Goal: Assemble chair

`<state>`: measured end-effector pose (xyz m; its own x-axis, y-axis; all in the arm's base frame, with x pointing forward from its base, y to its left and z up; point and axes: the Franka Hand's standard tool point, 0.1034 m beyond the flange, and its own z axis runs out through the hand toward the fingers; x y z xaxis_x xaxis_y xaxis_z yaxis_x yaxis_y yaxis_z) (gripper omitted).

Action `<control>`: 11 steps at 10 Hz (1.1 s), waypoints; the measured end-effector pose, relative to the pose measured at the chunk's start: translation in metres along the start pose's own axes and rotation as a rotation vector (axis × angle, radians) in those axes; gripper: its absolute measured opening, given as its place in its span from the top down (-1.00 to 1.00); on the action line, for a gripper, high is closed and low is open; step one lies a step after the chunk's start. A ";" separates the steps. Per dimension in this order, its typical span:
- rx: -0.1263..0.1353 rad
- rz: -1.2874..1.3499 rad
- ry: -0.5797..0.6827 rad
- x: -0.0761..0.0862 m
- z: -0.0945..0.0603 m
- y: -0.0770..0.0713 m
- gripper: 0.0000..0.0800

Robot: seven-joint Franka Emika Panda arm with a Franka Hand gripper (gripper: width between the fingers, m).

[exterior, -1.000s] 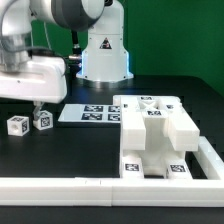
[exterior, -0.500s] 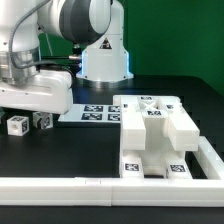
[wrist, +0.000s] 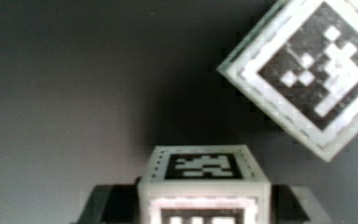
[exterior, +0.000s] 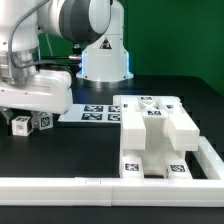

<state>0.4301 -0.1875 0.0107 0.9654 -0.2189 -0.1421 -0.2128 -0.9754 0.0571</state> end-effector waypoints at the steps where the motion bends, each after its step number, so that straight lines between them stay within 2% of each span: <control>1: 0.000 -0.017 0.012 0.003 -0.003 -0.007 0.30; 3: 0.010 -0.124 0.079 0.006 -0.021 -0.047 0.30; 4: -0.010 -0.253 0.112 0.004 -0.023 -0.045 0.30; 5: -0.026 -0.276 0.120 0.001 -0.020 -0.038 0.30; 8: -0.051 -0.494 0.112 0.003 -0.022 -0.040 0.30; 10: -0.057 -0.743 0.112 0.024 -0.036 -0.071 0.30; 11: -0.063 -0.879 0.114 0.031 -0.039 -0.079 0.30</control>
Offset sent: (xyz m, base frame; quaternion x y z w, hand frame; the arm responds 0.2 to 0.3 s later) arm 0.0064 0.0428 0.0118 0.0227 0.0975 -0.2950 0.9502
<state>0.4825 -0.1162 0.0404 0.7857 0.6156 -0.0608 0.6178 -0.7858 0.0284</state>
